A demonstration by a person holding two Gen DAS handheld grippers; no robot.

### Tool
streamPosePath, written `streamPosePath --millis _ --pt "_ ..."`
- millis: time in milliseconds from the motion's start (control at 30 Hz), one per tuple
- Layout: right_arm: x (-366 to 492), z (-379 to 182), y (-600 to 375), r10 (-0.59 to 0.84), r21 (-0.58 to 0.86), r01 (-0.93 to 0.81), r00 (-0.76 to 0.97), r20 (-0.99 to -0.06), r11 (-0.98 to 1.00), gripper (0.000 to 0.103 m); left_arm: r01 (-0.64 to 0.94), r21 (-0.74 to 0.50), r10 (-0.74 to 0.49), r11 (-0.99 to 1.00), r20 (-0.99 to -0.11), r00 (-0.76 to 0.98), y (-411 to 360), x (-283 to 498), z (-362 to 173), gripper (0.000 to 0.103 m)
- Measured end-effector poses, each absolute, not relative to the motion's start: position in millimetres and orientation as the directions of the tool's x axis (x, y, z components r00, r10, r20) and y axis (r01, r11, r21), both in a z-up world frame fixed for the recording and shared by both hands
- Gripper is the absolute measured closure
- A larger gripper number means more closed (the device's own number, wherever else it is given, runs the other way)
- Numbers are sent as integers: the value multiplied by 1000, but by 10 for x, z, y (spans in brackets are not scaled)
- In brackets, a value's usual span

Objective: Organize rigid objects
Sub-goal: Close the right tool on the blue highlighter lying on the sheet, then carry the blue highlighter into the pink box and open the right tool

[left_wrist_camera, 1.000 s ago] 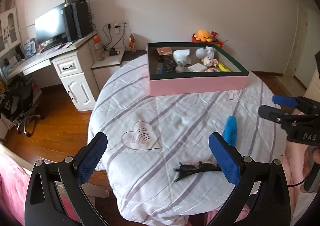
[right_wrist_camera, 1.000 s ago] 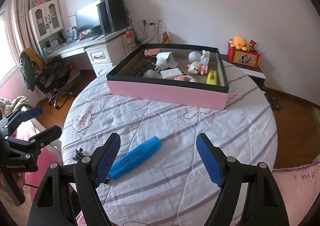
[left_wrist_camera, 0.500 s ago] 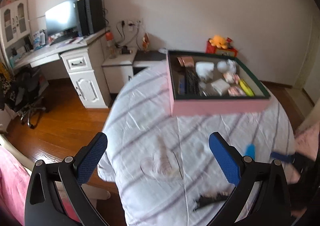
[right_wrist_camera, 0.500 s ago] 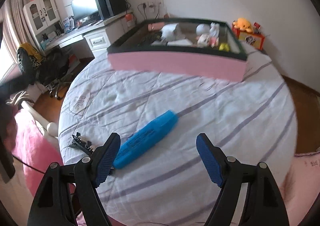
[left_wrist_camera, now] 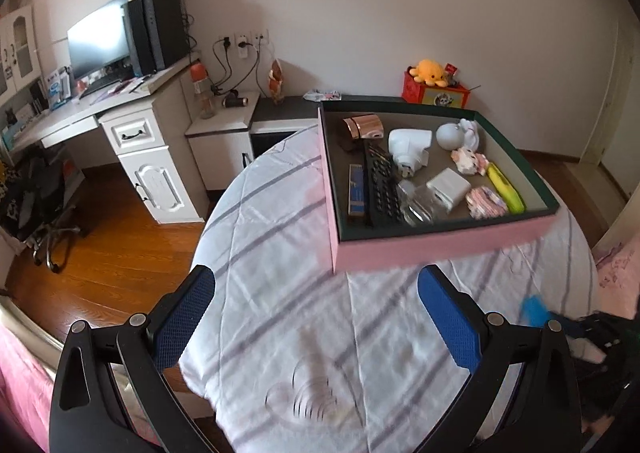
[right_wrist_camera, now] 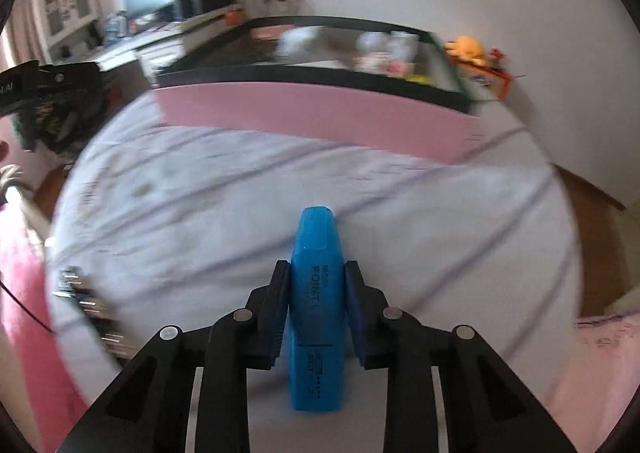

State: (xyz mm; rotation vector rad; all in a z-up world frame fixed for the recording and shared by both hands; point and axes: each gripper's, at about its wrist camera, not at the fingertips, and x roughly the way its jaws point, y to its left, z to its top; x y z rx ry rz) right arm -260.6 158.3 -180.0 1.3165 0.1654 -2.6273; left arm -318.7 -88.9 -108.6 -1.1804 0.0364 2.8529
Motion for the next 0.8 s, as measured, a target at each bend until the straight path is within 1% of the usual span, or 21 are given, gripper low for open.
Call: streamPosePath --millis 133,233,333,367,400,433,467,533,567,600,700,800 --pt "-2772 -1793 2062 -108 19 154 -597 -795 -988 76 -48 -12 41 -999 -730 -682 -823 -3622 -1159 1" --pt "-2889 -1785 2244 -98 23 131 -605 -790 -991 76 -43 11 20 -999 -753 -658 -748 -3881 -1246 6" --pt "-3011 -1783 2387 -102 33 124 -606 -789 -992 76 -46 35 1 -998 -786 -618 -663 -4094 -1379 24" --pt "-3044 -1783 2419 -103 36 122 -605 -789 -992 76 -49 39 -1 -998 -796 -605 -643 -4150 -1425 34" --pt "-3086 -1783 2447 -106 39 122 -605 -789 -992 76 -56 43 -2 -998 -807 -591 -623 -4188 -1464 41" --pt "-3130 -1781 2456 -110 44 122 -606 -788 -992 76 -66 48 -1 -997 -820 -572 -595 -4229 -1514 46" --pt "-3161 -1780 2472 -113 48 123 -605 -788 -991 76 -78 56 -3 -995 -829 -559 -569 -4261 -1557 55" --pt "-3218 -1789 2497 -120 53 127 -606 -786 -990 76 -97 26 32 -995 -833 -553 -558 -4284 -1576 68" --pt "-3241 -1793 2508 -121 54 128 -605 -787 -990 76 -102 19 40 -995 -834 -550 -551 -4290 -1580 80" --pt "-3257 -1793 2514 -124 56 130 -605 -786 -990 76 -104 31 32 -994 -835 -550 -533 -4297 -1585 86" --pt "-3295 -1799 2541 -136 59 146 -604 -785 -988 76 -101 60 6 -993 -834 -552 -522 -4314 -1594 92" --pt "-3329 -1797 2576 -149 69 154 -601 -785 -986 76 -97 44 16 -994 -839 -545 -555 -4323 -1616 93"
